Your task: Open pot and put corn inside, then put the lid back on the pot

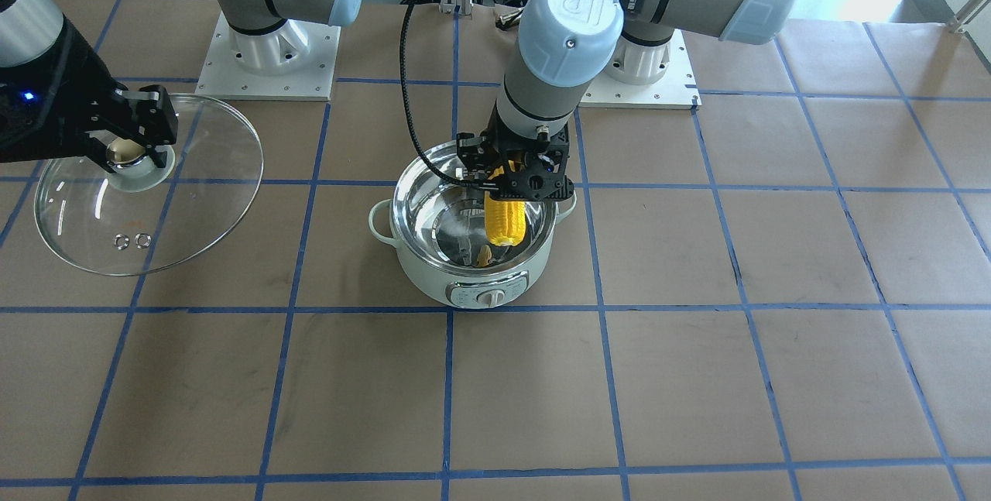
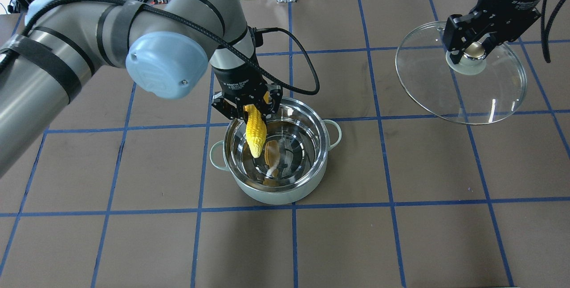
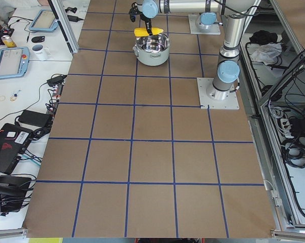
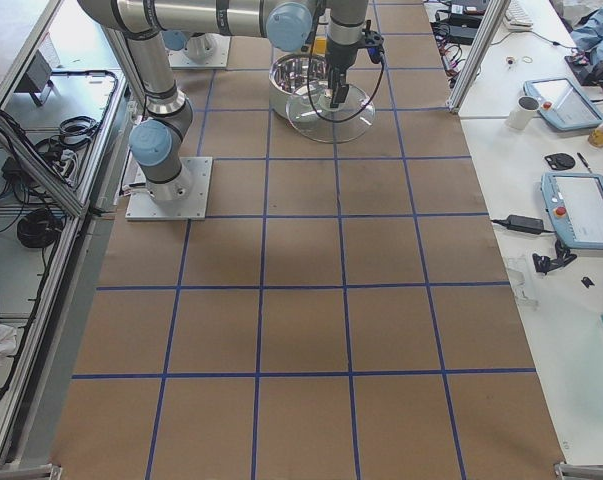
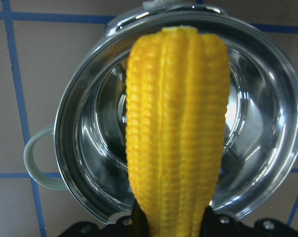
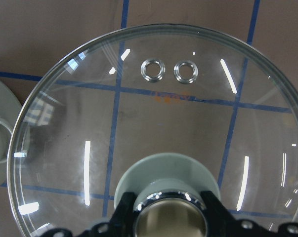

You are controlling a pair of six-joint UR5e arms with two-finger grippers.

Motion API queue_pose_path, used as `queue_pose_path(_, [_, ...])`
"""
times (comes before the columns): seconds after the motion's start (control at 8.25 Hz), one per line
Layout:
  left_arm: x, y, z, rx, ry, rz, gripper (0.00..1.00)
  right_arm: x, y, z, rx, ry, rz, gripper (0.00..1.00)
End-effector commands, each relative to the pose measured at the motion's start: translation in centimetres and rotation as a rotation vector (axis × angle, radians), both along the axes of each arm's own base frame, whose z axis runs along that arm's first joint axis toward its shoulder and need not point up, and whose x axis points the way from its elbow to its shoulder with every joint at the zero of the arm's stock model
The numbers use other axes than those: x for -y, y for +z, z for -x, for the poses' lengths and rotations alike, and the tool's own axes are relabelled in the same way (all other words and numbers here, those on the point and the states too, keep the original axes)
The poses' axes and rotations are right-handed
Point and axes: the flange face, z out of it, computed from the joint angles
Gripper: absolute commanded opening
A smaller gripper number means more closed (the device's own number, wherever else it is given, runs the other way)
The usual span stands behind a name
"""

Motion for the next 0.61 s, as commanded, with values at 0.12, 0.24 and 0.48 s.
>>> queue_pose_path(0.12, [-1.7,-4.7,0.9,0.015,-0.019,-0.046,0.00,0.0,-0.5,0.6,-0.001,0.004,-0.011,0.00])
queue_pose_path(0.24, [-1.3,-5.0,1.1,0.009,-0.020,-0.034,0.00,0.0,-0.5,0.6,-0.002,0.004,-0.011,0.00])
queue_pose_path(0.48, [-0.9,-6.9,1.4,0.020,-0.022,-0.061,0.00,0.1,-0.7,0.6,0.008,0.003,-0.014,0.00])
